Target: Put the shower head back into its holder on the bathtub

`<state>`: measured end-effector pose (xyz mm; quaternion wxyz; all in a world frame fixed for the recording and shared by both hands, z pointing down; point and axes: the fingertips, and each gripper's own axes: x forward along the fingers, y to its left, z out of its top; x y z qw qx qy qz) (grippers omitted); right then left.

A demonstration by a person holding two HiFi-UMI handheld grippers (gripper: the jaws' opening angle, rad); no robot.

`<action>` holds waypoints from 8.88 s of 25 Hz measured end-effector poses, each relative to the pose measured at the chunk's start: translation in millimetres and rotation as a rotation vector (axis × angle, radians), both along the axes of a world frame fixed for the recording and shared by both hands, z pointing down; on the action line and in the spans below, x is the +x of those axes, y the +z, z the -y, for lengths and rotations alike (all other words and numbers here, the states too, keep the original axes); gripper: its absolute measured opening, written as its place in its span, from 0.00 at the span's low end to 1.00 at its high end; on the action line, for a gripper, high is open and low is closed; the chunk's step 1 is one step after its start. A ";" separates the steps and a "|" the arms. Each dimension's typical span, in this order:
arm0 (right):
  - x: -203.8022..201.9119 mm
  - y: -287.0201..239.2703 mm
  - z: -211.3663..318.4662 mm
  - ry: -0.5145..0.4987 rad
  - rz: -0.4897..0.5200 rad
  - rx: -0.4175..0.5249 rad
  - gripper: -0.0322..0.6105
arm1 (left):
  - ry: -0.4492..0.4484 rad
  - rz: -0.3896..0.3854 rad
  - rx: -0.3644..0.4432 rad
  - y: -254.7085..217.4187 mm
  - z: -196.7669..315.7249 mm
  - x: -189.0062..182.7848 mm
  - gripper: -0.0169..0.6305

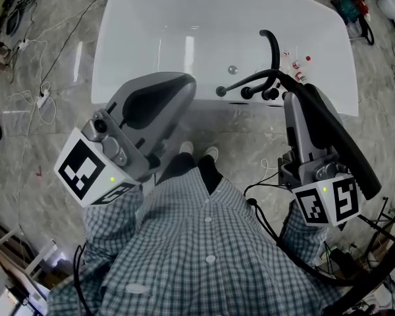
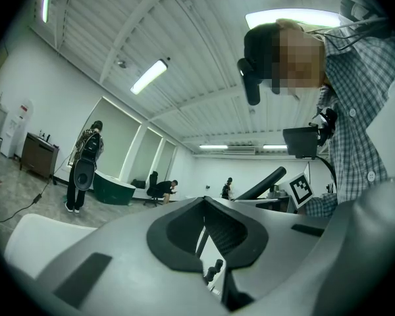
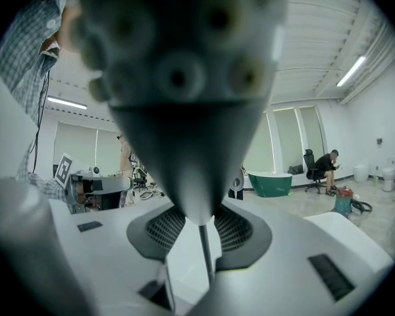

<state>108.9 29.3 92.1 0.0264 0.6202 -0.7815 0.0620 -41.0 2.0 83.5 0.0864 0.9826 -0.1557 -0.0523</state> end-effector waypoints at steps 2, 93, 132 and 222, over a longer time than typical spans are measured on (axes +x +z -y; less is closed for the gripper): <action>-0.2 2.3 0.4 -0.003 0.002 -0.006 0.26 | 0.001 0.003 -0.005 2.1 -0.4 0.6 0.04; -20.9 208.2 25.2 -0.062 0.164 -0.320 0.26 | 0.010 0.102 -0.274 195.2 14.1 19.6 0.04; -6.4 338.8 53.8 -0.078 0.169 -0.433 0.26 | 0.036 0.124 -0.394 313.9 15.0 56.5 0.04; -20.6 525.1 115.4 -0.229 -0.161 -0.647 0.26 | -0.042 0.196 -0.469 401.4 70.7 58.6 0.04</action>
